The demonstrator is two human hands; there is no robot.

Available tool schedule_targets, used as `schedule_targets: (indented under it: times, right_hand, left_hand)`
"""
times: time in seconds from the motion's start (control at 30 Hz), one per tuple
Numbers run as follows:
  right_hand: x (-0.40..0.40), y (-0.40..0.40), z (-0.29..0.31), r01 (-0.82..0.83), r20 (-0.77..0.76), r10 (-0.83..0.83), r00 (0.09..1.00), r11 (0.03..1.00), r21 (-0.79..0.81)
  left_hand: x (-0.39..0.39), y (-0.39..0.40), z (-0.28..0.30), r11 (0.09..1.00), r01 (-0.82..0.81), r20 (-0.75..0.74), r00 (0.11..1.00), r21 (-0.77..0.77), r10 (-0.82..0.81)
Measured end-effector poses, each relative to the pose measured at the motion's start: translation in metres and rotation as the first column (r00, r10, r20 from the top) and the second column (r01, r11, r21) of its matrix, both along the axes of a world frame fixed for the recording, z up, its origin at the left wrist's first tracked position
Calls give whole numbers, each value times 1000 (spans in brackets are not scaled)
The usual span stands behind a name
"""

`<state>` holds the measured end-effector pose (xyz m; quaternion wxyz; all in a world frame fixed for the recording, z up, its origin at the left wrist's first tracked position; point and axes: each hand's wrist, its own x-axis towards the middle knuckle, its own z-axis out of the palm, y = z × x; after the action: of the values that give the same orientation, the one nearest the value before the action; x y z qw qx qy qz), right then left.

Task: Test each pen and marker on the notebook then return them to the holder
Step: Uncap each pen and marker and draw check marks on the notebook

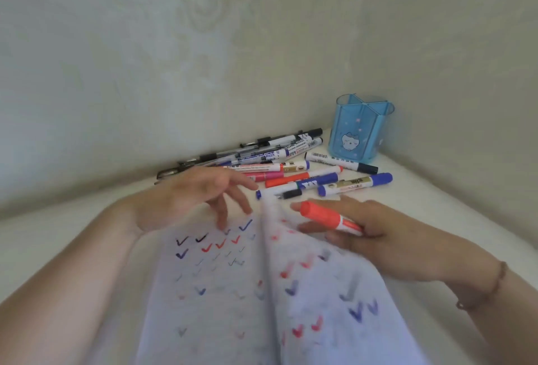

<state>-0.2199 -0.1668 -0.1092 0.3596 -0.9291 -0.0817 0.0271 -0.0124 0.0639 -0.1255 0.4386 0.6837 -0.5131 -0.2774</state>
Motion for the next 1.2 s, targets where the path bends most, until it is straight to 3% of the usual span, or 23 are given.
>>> schedule_targets:
  times: [0.07,0.13,0.2,0.23,0.3,0.37,0.4,0.47,0.53,0.57,0.67,0.73,0.77,0.8,0.83,0.87,0.9,0.93,1.0,1.07,1.1,1.13,1.2]
  right_hand:
    - [-1,6,-1,-131,-13,137,990,969,212]
    - [1,5,-3,-131,84,108,991,930,345]
    - [3,-2,-2,26,151,-101,983,899,437]
    - [3,-9,-3,126,181,-210,961,913,389]
    - [2,-19,-2,260,209,-249,946,965,-27]
    - [0,-24,-3,233,128,-200,972,905,-356]
    - [0,-22,-2,198,83,-180,980,918,-344]
    - [-1,-15,-1,73,-14,-74,997,995,-75]
    - [-1,-3,-3,-83,-120,113,986,970,230]
    - [-1,2,-4,-151,-99,188,977,942,299]
    - [3,6,-7,-243,73,236,969,850,468]
    - [5,2,-3,-108,160,20,987,820,562]
    - [5,-5,-3,14,196,-131,972,861,508]
    - [5,-12,-3,163,216,-241,946,932,322]
    - [4,-16,-2,284,221,-280,934,959,15]
    - [3,-18,-2,308,192,-264,945,916,-257]
    - [3,-18,-3,276,141,-239,961,880,-386]
    - [2,-15,-3,232,105,-208,972,904,-360]
    - [0,-4,-3,69,5,-69,998,992,-106]
    - [-1,8,-1,-140,-84,163,983,961,237]
    - [-1,10,0,-198,-44,229,972,910,363]
    - [0,10,0,-204,19,220,975,867,454]
    - [2,3,0,-37,93,-17,995,837,545]
  left_hand:
    - [-5,-5,-6,1000,28,65,998,-7,-27]
    - [-16,-15,-3,996,71,44,997,-57,-68]
    - [-17,-20,6,996,-21,-214,977,-83,3]
    - [-16,-18,10,994,-86,-358,932,-73,54]
    - [-6,-6,14,994,-20,-464,885,-103,-30]
    - [8,10,10,998,-20,-273,962,-62,2]
    - [15,16,5,999,-35,-119,992,-28,32]
    - [9,11,5,996,-82,76,994,-29,84]
    - [0,3,3,1000,-9,91,996,-16,10]
    - [-5,-2,2,1000,25,80,996,-4,-25]
    - [-13,-12,-7,984,178,-102,979,-7,-177]
    - [-11,-12,-8,983,155,-265,948,-100,-176]
    - [-7,-9,-6,980,123,-334,927,-156,-170]
    - [-2,-4,-4,979,95,-385,909,-183,-160]
    - [5,1,-2,982,75,-404,904,-173,-140]
    - [9,4,0,990,56,-356,929,-129,-98]
    - [11,5,0,996,47,-265,962,-79,-66]
    - [11,4,-1,998,46,-163,985,-38,-52]
    - [3,-3,-6,999,49,-42,998,6,-49]
    - [-4,-12,-10,996,83,43,996,35,-85]
    - [-5,-14,-11,993,116,45,992,28,-117]
    - [-4,-15,-11,990,142,2,990,-13,-142]
    - [-1,-11,-6,985,124,-214,966,-123,-148]
